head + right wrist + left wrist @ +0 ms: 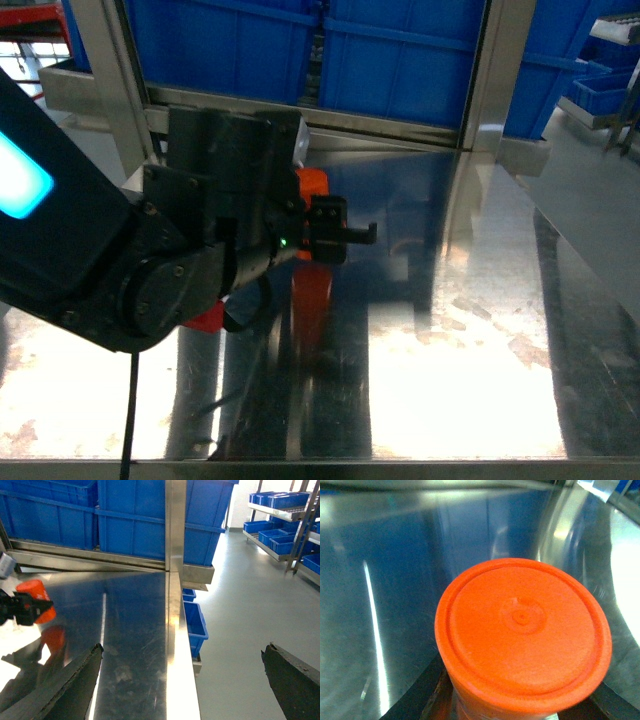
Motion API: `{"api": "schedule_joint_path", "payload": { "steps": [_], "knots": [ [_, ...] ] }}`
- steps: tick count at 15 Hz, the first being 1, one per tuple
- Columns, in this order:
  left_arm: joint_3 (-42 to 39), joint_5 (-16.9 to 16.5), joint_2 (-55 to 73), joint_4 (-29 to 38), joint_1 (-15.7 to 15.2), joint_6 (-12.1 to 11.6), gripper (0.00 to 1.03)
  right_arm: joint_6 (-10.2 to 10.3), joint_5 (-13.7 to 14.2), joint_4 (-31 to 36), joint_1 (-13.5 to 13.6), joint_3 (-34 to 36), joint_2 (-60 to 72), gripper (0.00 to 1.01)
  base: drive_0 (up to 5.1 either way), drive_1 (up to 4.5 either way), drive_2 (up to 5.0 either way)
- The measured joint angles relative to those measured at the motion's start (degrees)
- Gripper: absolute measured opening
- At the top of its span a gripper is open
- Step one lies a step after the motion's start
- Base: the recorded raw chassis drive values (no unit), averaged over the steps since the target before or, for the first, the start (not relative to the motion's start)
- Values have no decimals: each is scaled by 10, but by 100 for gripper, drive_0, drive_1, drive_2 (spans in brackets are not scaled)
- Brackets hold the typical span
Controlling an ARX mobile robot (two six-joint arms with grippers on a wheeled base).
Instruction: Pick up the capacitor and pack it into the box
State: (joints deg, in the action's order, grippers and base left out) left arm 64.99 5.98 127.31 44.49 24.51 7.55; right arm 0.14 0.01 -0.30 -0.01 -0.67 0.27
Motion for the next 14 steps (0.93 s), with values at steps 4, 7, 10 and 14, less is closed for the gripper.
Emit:
{"api": "schedule_joint_path", "payload": {
  "steps": [4,7,10,14],
  "knots": [
    [-125,2,-184,85,-35,-19,45,0,0,0,0,0,0,98,0,0,0],
    [-270,5,-378,98,-80,-26,45,0,0,0,0,0,0,98,0,0,0],
    [-362,-23,-526,118,-123,-50,45,0,0,0,0,0,0,98,0,0,0],
    [-429,-78,-694,74,-181,-50,45,0,0,0,0,0,0,98,0,0,0]
  ]
}}
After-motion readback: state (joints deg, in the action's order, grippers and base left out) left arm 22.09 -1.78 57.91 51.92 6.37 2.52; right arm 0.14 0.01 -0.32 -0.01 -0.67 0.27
